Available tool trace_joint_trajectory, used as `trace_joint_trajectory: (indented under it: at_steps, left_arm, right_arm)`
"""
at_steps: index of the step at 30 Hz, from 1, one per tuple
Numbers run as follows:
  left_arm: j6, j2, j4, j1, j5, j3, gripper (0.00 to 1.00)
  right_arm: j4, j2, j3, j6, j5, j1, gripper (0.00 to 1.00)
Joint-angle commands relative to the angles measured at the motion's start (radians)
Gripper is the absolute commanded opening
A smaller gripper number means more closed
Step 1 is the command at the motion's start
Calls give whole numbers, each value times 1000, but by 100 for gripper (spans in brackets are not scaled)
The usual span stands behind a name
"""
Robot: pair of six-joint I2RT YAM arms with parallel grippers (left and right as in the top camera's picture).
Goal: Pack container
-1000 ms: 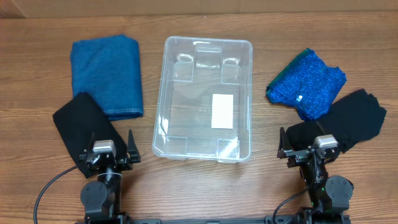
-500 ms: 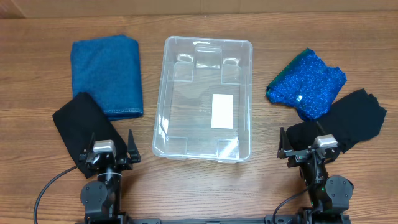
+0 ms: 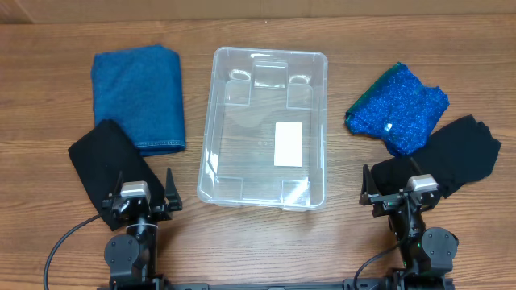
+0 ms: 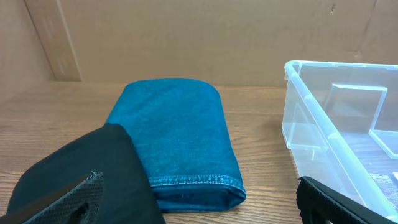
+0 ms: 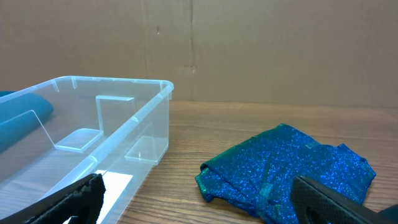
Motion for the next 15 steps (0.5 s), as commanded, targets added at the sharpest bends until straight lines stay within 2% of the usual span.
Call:
trace_joint_trajectory:
  at_steps: [1,15]
  left_arm:
    - [23,-11,5,-8,1,-7,100]
    - [23,-11,5,-8,-17,-7,100]
  right_arm:
    - [5,17,-5,3,10,11,100]
    - [22,21,-5,4,1,11,100]
